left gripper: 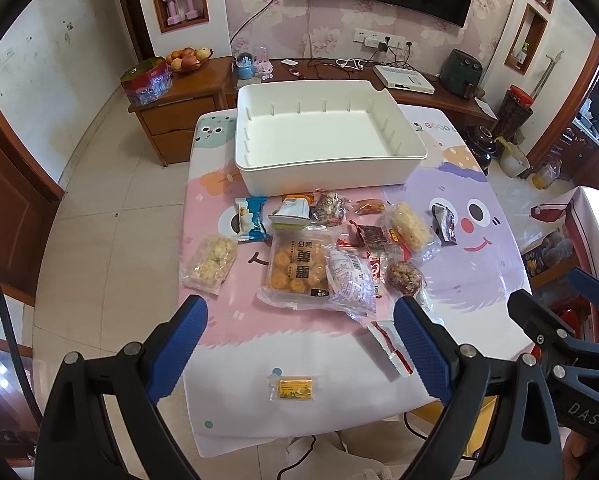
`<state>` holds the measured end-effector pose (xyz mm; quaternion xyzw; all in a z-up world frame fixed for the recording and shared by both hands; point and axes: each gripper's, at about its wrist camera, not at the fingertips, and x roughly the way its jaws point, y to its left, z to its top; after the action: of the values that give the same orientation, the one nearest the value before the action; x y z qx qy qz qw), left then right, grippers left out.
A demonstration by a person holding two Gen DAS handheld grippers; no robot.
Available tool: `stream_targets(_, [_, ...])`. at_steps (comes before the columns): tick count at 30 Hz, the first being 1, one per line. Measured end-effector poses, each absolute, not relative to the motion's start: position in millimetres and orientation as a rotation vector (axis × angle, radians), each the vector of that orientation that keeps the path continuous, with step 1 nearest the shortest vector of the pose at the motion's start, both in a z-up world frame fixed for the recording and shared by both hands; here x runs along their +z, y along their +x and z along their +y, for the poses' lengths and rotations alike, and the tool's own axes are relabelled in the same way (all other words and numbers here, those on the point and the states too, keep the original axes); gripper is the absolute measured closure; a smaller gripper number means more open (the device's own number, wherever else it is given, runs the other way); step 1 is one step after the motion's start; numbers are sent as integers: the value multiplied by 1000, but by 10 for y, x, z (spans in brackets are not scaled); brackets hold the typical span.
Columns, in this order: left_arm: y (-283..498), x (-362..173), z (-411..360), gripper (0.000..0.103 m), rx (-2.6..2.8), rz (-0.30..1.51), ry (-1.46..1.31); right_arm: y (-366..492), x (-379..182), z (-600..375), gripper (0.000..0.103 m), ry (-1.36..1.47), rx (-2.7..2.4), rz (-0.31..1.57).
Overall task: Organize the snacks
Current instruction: 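Move both grippers toward the snack pile on the table, then grasp the clear puffed-snack bag with the left gripper while the right grasps the white printed bag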
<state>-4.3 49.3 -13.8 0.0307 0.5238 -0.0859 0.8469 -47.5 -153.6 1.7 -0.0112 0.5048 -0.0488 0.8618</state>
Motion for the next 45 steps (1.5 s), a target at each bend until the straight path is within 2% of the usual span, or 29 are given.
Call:
stream_targets(30, [27, -179, 693, 9, -239, 1114, 19, -660, -7, -1435, 9, 8, -167, 1083])
stream_targets(45, [483, -616, 974, 9, -168, 1197, -43, -220, -476, -1779, 9, 144, -137, 1199])
